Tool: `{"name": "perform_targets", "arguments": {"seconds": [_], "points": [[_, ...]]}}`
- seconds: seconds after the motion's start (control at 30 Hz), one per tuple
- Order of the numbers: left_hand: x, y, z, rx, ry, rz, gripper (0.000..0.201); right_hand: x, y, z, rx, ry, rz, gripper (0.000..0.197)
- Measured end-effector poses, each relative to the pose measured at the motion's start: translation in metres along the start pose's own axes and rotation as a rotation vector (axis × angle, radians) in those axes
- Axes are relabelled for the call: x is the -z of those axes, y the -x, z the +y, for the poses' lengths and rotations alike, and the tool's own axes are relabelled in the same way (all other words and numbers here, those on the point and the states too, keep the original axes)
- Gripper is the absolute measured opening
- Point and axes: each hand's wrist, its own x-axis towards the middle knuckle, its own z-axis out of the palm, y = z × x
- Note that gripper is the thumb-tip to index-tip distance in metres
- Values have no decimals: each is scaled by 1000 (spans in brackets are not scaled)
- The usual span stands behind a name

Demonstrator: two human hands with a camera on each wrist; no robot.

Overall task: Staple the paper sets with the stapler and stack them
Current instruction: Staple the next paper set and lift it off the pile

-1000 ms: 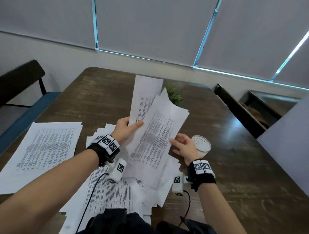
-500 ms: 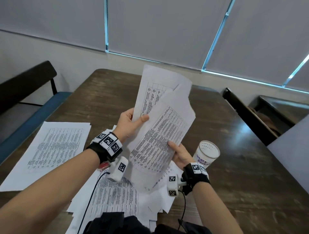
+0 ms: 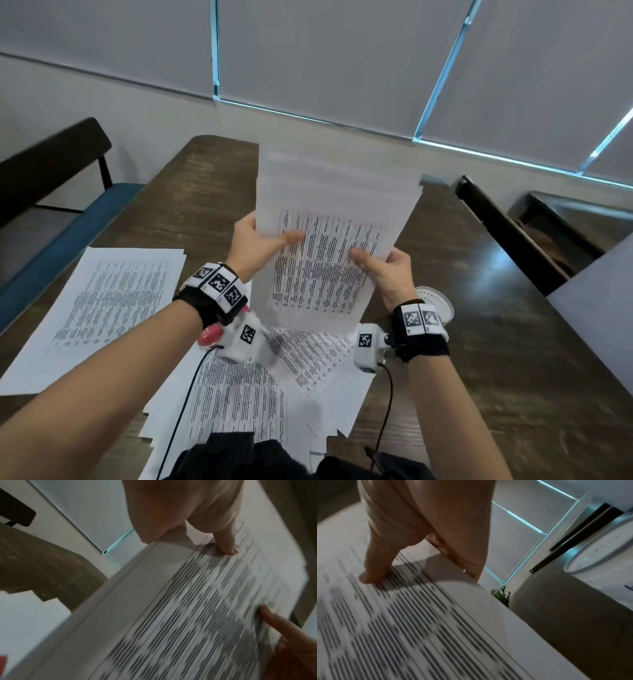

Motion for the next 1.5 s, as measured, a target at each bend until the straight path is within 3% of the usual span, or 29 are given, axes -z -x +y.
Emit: {"name": "perform_targets", "arguments": {"seconds": [0.07, 0.23, 0.33, 0.47, 0.6, 0.8, 1.07, 1.33, 1.5], "points": [[1, -6, 8, -23, -11, -45, 44, -2, -2, -2, 5, 25, -29, 55], [-12, -11, 20, -91, 17, -37, 33, -14, -2, -15, 150, 198, 60, 25], [-19, -14, 26, -116, 8, -17, 25, -22, -1, -25, 247, 174, 121, 17], [-17, -21, 27, -104, -62, -8, 31, -19, -7, -27, 243, 132, 147, 22], [-19, -20, 21, -45, -79, -2, 19, -17, -9, -17, 166, 139, 159, 25], [-22, -17, 32, -135, -116, 24, 13, -21, -10, -22, 201, 94, 161, 22], [-9, -6, -10, 108, -119, 49, 31, -15, 8, 14, 6, 123, 0, 39], [-18, -17, 19, -35, -147, 67, 41, -27, -2, -6, 152, 44, 53, 38], [-11, -3, -29, 179, -205, 128, 28, -20, 5, 37, 63, 184, 55, 31]]}}
